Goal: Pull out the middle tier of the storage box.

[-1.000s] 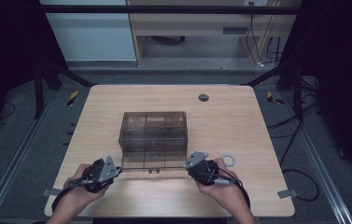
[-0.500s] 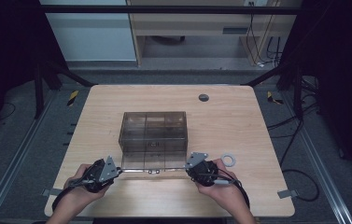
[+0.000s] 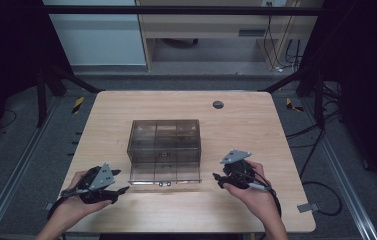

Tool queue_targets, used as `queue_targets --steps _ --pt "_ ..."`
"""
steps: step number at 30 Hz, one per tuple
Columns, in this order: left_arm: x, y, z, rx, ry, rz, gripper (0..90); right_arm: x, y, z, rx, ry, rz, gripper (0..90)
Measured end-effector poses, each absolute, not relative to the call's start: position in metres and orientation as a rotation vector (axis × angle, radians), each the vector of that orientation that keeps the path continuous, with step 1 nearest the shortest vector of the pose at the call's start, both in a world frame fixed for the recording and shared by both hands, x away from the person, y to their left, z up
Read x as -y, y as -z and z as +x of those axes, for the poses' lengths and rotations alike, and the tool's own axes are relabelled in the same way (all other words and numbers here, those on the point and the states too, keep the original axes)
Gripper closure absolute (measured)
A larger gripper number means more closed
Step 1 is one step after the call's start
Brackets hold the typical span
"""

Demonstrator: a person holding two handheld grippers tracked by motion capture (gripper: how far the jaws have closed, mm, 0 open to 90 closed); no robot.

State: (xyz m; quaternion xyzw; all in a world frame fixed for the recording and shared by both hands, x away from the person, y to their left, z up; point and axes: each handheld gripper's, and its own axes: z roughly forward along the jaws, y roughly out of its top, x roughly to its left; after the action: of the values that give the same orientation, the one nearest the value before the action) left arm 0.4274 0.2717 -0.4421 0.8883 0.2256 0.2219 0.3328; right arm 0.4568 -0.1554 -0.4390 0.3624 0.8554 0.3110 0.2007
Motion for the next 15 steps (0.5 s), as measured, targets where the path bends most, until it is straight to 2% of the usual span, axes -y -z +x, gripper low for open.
queue_targets --steps 1,2,7,11,13,15 --pt "-0.276 0.441 0.429 -0.608 -0.585 2.302 33.3 0.161 0.439 0.460 -2.341 -0.862 1.060 31.4" --pt "-0.279 0.441 0.431 -0.626 -0.591 2.288 31.5 0.165 0.439 0.463 -2.294 -0.854 1.093 30.0" --pt "-0.294 0.445 0.441 -0.740 -0.650 2.270 22.3 0.187 0.444 0.477 -2.196 -0.768 1.269 27.8" --pt "-0.300 0.448 0.448 -0.824 -0.687 2.251 15.8 0.202 0.450 0.485 -2.171 -0.710 1.350 38.5" --pt "-0.304 0.449 0.452 -0.897 -0.702 2.214 14.4 0.209 0.454 0.486 -2.162 -0.670 1.398 47.5" --pt "-0.307 0.450 0.454 -0.929 -0.711 2.208 13.4 0.213 0.457 0.487 -2.165 -0.656 1.418 50.9"
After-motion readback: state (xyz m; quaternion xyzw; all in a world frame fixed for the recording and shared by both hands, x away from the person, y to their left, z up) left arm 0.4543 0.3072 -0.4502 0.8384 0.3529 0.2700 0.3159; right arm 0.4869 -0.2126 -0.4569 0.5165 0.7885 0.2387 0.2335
